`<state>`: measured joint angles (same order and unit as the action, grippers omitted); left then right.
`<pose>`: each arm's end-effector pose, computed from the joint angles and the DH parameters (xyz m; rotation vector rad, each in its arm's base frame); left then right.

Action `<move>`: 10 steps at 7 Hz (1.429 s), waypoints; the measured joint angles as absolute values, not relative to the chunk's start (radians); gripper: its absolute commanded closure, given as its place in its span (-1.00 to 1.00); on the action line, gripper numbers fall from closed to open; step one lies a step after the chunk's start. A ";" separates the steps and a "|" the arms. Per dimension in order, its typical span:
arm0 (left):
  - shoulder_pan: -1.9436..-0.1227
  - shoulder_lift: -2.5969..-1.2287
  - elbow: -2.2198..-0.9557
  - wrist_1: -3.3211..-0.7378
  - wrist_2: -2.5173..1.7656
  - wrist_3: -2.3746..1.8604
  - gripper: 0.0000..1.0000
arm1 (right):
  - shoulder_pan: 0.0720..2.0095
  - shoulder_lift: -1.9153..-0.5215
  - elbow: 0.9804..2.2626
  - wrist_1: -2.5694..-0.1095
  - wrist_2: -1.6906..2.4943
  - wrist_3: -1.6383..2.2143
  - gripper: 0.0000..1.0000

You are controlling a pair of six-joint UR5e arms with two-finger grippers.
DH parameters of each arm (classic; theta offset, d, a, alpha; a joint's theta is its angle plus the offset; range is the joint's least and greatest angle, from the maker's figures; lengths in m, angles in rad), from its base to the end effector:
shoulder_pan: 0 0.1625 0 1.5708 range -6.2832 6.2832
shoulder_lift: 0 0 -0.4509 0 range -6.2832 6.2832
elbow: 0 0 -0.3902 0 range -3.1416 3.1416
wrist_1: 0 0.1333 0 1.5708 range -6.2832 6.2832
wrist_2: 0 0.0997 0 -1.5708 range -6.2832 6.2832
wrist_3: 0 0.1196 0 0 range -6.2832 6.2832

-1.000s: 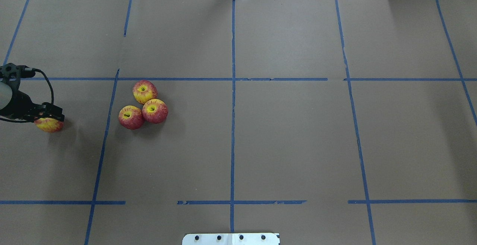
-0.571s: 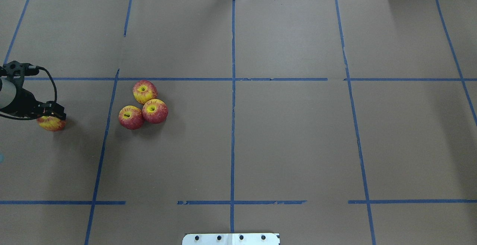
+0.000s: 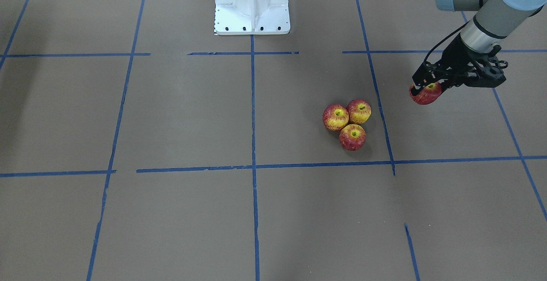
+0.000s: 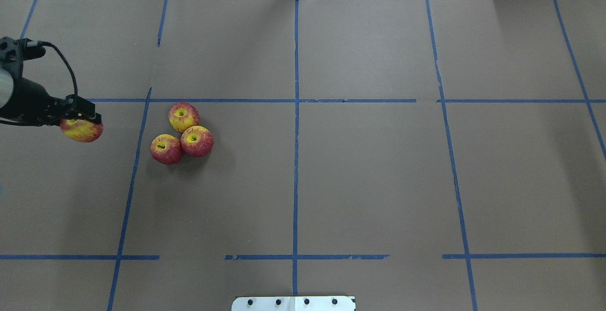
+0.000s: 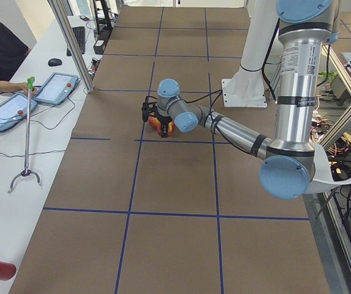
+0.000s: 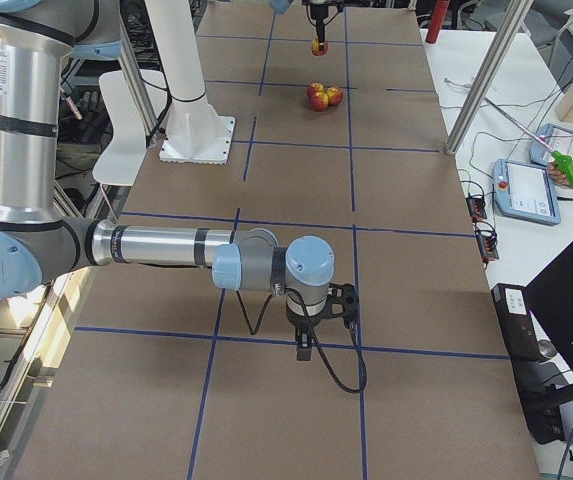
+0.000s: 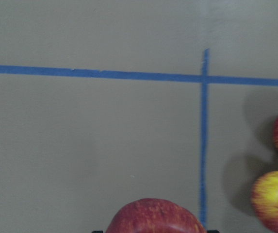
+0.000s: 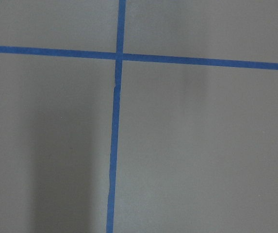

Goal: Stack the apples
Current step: 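Lift the apple with the left gripper and carry it over the three-apple cluster, then lower the apple onto the cluster and open the left gripper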

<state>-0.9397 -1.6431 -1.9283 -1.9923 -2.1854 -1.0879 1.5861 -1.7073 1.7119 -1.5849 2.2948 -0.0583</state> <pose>0.2587 -0.4630 0.4390 0.1008 0.9983 -0.1564 0.0606 -0.4268 0.6980 0.0176 -0.7239 -0.0377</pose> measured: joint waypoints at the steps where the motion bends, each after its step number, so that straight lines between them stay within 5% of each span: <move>1: -0.907 -1.725 -1.906 -1.977 -2.182 -1.167 1.00 | 1.586 -1.707 1.712 -1.585 2.295 -0.058 -1.00; 4: -0.807 -1.880 -1.800 -1.918 -2.110 -1.239 1.00 | 1.586 -1.707 1.712 -1.585 2.295 -0.058 -1.00; 9: -0.761 -1.922 -1.747 -1.912 -2.090 -1.241 0.88 | 1.586 -1.707 1.712 -1.586 2.295 -0.058 -1.00; 10: -0.759 -1.925 -1.739 -1.912 -2.089 -1.241 -0.30 | 1.586 -1.707 1.712 -1.586 2.295 -0.058 -1.00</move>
<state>-0.7590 -1.9250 -1.7393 -1.9125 -2.0894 -1.2410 1.5861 -1.7073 1.7119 -1.5857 2.2948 -0.0583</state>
